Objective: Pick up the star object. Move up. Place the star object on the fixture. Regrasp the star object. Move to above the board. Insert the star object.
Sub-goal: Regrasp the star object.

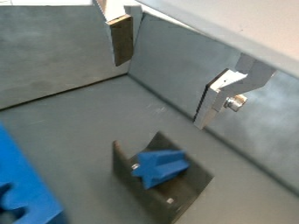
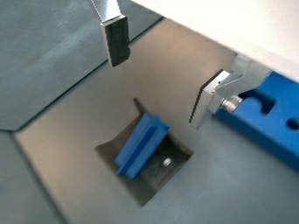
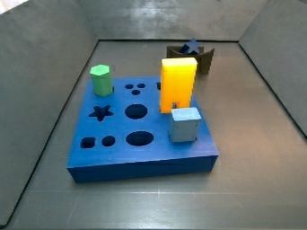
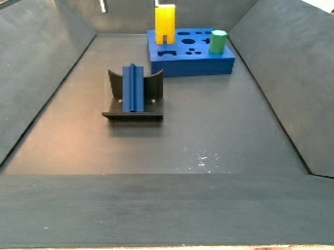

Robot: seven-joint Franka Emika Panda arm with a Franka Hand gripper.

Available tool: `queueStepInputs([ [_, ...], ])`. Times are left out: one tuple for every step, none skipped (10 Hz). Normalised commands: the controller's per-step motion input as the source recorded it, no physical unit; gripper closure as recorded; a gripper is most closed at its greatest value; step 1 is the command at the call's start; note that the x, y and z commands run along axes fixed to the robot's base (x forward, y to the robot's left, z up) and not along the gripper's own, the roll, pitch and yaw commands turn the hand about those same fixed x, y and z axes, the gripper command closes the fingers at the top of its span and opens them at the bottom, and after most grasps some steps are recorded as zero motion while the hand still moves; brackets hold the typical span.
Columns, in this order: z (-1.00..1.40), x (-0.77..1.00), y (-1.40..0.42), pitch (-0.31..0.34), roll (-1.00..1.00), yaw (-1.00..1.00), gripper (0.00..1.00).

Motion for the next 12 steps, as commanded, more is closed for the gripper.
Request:
queueStepInputs([
  [0.00,0.01,-0.02,0.010,1.00,0.03,0.00],
  [0.00,0.02,-0.02,0.020,1.00,0.04,0.00],
  [0.00,0.03,-0.03,0.029,1.00,0.04,0.00],
  [0.00,0.05,-0.03,0.047,1.00,0.05,0.00],
  [-0.01,0.06,-0.03,0.064,1.00,0.05,0.00],
  [-0.01,0.08,-0.03,0.096,1.00,0.07,0.00],
  [-0.01,0.08,-0.03,0.112,1.00,0.08,0.00],
  [-0.01,0.09,-0.04,0.142,0.98,0.11,0.00],
  [-0.02,0.09,-0.04,0.139,0.78,0.13,0.00],
  [-0.01,0.09,-0.04,0.125,0.53,0.15,0.00],
  [-0.01,0.09,-0.04,0.115,0.40,0.16,0.00],
  [0.00,0.08,-0.02,0.068,0.22,0.17,0.00],
])
